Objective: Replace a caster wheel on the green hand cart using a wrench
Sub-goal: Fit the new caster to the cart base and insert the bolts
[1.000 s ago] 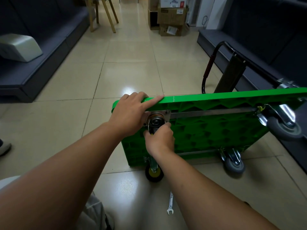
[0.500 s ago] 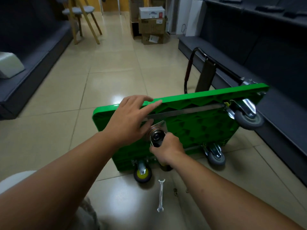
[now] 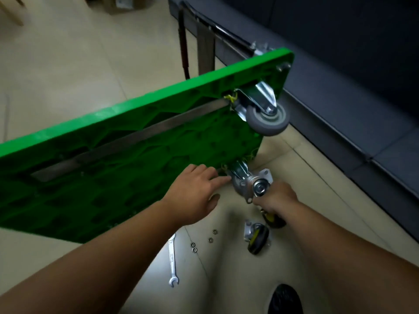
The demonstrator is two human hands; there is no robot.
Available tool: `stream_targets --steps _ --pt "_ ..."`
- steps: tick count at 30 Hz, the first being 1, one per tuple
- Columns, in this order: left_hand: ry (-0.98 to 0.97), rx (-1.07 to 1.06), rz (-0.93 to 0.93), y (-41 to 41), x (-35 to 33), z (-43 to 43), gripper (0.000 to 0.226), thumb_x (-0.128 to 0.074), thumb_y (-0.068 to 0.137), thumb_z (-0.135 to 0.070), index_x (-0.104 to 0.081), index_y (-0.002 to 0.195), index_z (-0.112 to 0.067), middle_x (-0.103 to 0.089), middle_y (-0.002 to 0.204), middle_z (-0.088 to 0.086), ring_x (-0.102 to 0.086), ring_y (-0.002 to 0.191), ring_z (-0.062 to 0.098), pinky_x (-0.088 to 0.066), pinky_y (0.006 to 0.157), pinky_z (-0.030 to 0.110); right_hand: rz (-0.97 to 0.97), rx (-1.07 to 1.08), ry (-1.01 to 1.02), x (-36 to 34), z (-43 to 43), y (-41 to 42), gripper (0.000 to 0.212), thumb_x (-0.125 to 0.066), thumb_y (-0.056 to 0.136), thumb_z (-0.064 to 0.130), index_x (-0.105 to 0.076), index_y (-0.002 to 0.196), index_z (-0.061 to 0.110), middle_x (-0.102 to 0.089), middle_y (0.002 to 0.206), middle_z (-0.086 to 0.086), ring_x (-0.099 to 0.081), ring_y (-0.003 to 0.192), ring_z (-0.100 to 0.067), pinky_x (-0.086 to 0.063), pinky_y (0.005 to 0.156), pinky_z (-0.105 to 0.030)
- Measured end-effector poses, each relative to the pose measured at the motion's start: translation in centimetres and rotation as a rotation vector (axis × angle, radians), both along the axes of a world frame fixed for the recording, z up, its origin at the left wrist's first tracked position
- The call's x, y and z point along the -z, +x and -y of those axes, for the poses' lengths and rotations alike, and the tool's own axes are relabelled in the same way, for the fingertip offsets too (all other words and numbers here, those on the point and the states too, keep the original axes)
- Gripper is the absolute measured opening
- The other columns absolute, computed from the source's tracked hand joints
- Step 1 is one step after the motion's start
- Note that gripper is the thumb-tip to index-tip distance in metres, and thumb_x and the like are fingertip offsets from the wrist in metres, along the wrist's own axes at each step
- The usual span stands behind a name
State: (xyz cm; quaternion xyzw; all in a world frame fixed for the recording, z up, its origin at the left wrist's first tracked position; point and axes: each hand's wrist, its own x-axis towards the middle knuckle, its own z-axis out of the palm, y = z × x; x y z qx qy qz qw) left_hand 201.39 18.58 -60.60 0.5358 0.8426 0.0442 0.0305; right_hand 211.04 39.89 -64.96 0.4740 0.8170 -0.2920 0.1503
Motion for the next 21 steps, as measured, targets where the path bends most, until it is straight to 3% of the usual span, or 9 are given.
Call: stream_targets --steps 2,4,7,10,13,15,17,21 --pt "-0.006 -0.041 0.021 -0.3 2.4 -2.2 0.059 -0.044 0.101 -0.046 -0.033 0.158 -0.037 -0.052 0.136 -0.004 -0.046 0.124 0.020 -0.030 0.104 0.035 0.017 0.073 -0.015 2.1 -2.5 0.2 0.056 -0.092 0.061 0.040 -0.060 0.104 0.023 -0.064 0.079 0.003 -0.059 0.064 -0.017 -0.039 0.054 -0.022" --pt "-0.012 -0.079 0.069 -0.2 4.7 -3.6 0.059 -0.043 0.101 -0.048 -0.033 0.158 -0.036 -0.051 0.141 -0.004 -0.044 0.127 0.021 -0.027 0.105 0.036 0.025 0.146 -0.036 4.0 -4.4 0.3 0.057 -0.095 0.059 0.039 -0.057 0.097 0.019 -0.071 0.102 -0.008 -0.062 0.078 -0.024 -0.043 0.064 -0.026" --pt "-0.041 -0.108 0.139 -0.2 8.0 -4.6 0.058 -0.044 0.101 -0.048 -0.036 0.157 -0.035 -0.051 0.142 -0.003 -0.043 0.130 0.022 -0.027 0.107 0.037 0.042 0.195 -0.035 7.6 -6.6 0.2 0.069 -0.095 0.059 0.037 -0.062 0.112 0.008 -0.067 0.114 -0.015 -0.067 0.103 -0.031 -0.045 0.070 -0.030" --pt "-0.091 -0.132 0.206 -0.1 11.1 -4.8 0.058 -0.045 0.101 -0.047 -0.036 0.157 -0.035 -0.051 0.143 -0.002 -0.043 0.131 0.022 -0.027 0.107 0.037 0.097 0.202 -0.051 11.2 -7.7 0.6 0.066 -0.093 0.062 0.035 -0.059 0.110 0.007 -0.061 0.101 -0.011 -0.066 0.096 -0.030 -0.047 0.069 -0.030" --pt "-0.147 -0.132 0.257 0.5 13.2 -4.8 0.060 -0.044 0.101 -0.046 -0.031 0.158 -0.035 -0.049 0.145 -0.003 -0.042 0.134 0.022 -0.026 0.109 0.037 0.104 0.208 -0.052 14.3 -8.5 1.5 0.041 -0.088 0.069 0.034 -0.056 0.084 0.013 -0.057 0.074 -0.002 -0.058 0.062 -0.017 -0.045 0.057 -0.025" --pt "-0.159 -0.138 0.282 0.9 14.1 -4.8 0.060 -0.043 0.101 -0.045 -0.030 0.159 -0.035 -0.048 0.146 -0.003 -0.041 0.134 0.022 -0.025 0.109 0.036 0.111 0.192 -0.040 15.5 -8.8 2.0 0.034 -0.085 0.073 0.033 -0.053 0.075 0.023 -0.053 0.068 0.001 -0.056 0.059 -0.016 -0.043 0.053 -0.023" --pt "-0.161 -0.148 0.292 1.0 14.6 -5.0 0.061 -0.043 0.101 -0.045 -0.030 0.159 -0.035 -0.049 0.146 -0.003 -0.041 0.135 0.021 -0.025 0.108 0.036 0.173 0.192 -0.040 16.1 -9.1 2.2 0.036 -0.087 0.071 0.031 -0.058 0.086 0.016 -0.051 0.070 0.000 -0.058 0.070 -0.023 -0.046 0.060 -0.028" --pt "-0.171 -0.160 0.297 1.0 15.0 -4.9 0.061 -0.043 0.101 -0.045 -0.029 0.159 -0.035 -0.048 0.146 -0.004 -0.041 0.135 0.021 -0.025 0.109 0.035 0.214 0.190 -0.020 16.8 -9.8 2.0 0.046 -0.090 0.066 0.025 -0.063 0.099 0.007 -0.053 0.069 0.001 -0.064 0.070 -0.022 -0.043 0.054 -0.024"
